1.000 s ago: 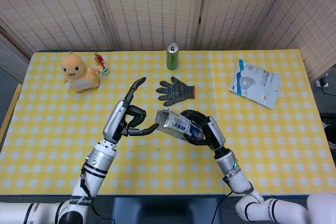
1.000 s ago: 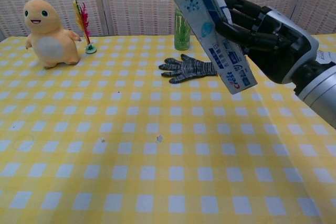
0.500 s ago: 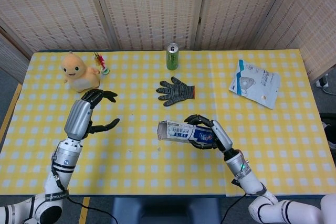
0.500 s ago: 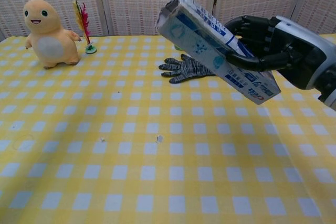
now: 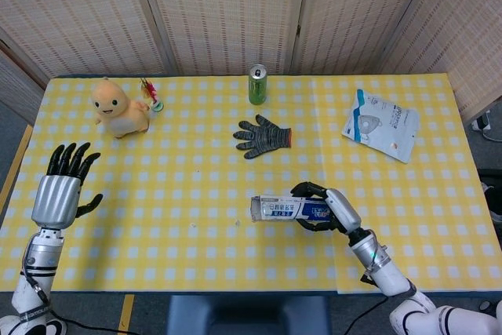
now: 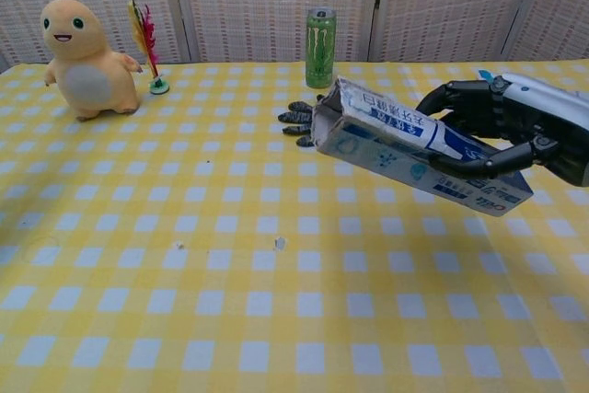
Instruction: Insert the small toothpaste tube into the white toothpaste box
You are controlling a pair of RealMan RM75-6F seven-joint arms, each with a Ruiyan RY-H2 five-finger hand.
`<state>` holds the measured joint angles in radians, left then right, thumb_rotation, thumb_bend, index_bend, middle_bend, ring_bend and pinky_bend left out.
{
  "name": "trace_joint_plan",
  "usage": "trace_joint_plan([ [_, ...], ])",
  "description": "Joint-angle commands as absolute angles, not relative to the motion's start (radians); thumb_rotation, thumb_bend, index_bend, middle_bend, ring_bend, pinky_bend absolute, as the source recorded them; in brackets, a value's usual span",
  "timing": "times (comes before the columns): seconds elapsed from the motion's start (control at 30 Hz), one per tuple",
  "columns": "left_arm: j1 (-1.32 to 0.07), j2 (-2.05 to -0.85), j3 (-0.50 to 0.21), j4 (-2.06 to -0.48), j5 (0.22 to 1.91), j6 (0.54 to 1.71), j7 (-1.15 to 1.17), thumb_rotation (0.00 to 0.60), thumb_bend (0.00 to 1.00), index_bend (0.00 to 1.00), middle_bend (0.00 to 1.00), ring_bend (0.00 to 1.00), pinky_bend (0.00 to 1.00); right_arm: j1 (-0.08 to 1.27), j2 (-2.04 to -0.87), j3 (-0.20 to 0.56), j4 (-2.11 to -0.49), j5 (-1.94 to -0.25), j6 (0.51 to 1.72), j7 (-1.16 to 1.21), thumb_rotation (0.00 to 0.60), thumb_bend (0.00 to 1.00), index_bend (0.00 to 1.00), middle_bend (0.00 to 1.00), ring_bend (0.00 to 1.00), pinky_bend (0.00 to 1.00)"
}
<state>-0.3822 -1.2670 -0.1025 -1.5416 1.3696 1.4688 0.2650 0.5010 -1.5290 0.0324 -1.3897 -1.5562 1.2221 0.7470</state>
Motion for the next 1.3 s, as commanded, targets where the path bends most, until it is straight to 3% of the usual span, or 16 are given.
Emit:
trace_joint_plan([
  [0.03,-0.343,-1.29,-0.088,-1.49,1.359,1.5,0.281,0.6,0.23,0.19,0.1,0.01,0.0,0.495,-1.526,0.029,-1.373,-1.548,1.214,0.73,0.6,0.34,0.44,0.35,0.37,0.36],
  [0.5,-0.257,-1.329,-0.072,-1.371,1.379,1.527,0.136,0.6,0.23,0.18,0.1,0.01,0.0,0.485,-1.594,0.001,-1.233,-1.506,1.114,0.678,0.6,0.33,0.44,0.35,0.37,0.36],
  [0.63,-0.25,-1.327,-0.075,-1.368,1.384,1.519,0.131,0.6,0.23,0.15,0.1,0.01,0.0,0.484,-1.609,-0.001,-1.212,-1.518,1.116,0.683,0.6,0.33,0.44,0.31,0.36,0.35],
  [0.7,-0.246,-1.327,-0.079,-1.367,1.387,1.521,0.124,0.6,0.23,0.14,0.1,0.01,0.0,0.483,-1.608,-0.002,-1.207,-1.529,1.126,0.688,0.6,0.33,0.39,0.26,0.33,0.34],
  [0.83,-0.242,-1.323,-0.083,-1.37,1.387,1.509,0.119,0.6,0.24,0.13,0.1,0.01,0.0,0.491,-1.584,-0.013,-1.217,-1.547,1.112,0.686,0.6,0.33,0.09,0.12,0.21,0.25],
  [0.9,-0.24,-1.322,-0.082,-1.368,1.389,1.504,0.118,0.6,0.23,0.11,0.1,0.01,0.0,0.498,-1.564,-0.022,-1.229,-1.56,1.101,0.681,0.6,0.33,0.0,0.06,0.16,0.23],
  [1.13,-0.225,-1.32,-0.084,-1.374,1.393,1.502,0.117,0.6,0.23,0.08,0.09,0.01,0.0,0.489,-1.485,-0.037,-1.296,-1.588,1.13,0.663,0.6,0.34,0.0,0.0,0.09,0.19],
  [1.3,-0.205,-1.306,-0.088,-1.415,1.384,1.52,0.165,0.6,0.23,0.08,0.09,0.0,0.0,0.411,-1.391,-0.037,-1.356,-1.585,1.257,0.344,0.6,0.33,0.0,0.0,0.01,0.07],
])
